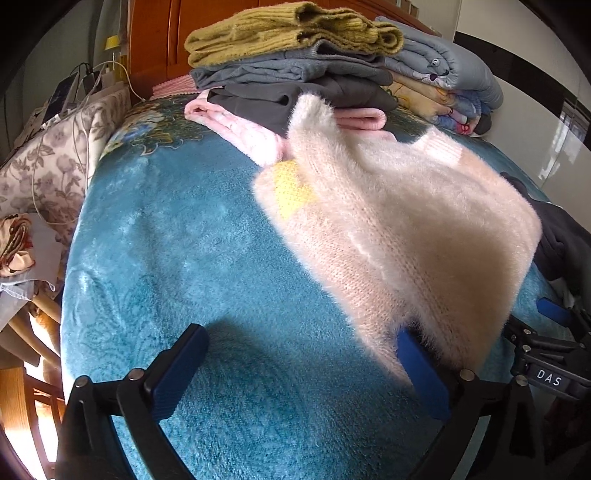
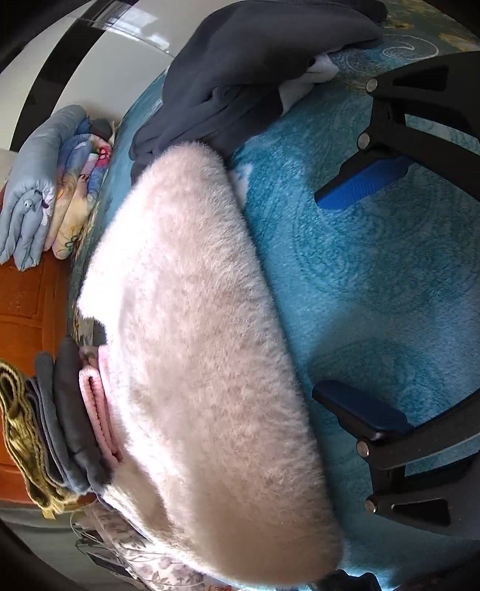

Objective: Fold clothes

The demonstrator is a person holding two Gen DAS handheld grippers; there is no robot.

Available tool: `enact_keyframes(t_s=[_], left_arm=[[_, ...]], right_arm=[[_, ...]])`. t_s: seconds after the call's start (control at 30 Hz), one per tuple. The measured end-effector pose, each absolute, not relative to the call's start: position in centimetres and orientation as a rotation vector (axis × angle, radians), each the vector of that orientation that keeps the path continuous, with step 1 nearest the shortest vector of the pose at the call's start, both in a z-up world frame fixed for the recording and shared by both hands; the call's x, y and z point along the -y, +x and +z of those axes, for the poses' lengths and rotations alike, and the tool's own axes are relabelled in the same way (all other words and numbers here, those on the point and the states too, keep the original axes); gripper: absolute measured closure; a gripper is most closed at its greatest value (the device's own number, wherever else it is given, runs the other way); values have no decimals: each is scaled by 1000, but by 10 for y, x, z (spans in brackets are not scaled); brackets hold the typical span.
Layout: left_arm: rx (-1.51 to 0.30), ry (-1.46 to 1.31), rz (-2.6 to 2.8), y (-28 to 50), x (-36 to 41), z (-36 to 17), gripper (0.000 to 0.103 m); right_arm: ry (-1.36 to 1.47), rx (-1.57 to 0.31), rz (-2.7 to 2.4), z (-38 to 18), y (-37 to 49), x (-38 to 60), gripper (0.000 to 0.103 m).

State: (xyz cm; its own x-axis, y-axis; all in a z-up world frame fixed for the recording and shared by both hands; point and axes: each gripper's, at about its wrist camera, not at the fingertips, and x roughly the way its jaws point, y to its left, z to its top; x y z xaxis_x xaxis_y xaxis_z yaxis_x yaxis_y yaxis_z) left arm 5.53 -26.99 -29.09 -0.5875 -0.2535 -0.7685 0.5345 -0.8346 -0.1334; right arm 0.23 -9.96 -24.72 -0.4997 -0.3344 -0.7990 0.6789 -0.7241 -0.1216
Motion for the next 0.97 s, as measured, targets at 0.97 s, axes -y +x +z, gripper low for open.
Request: enact_keyframes(t_s=[0.97], left_arm=[[-515,1062,-2435,57,272,-293,0]], right_arm=[[1066,-522,-2179,-248,1,95,0]])
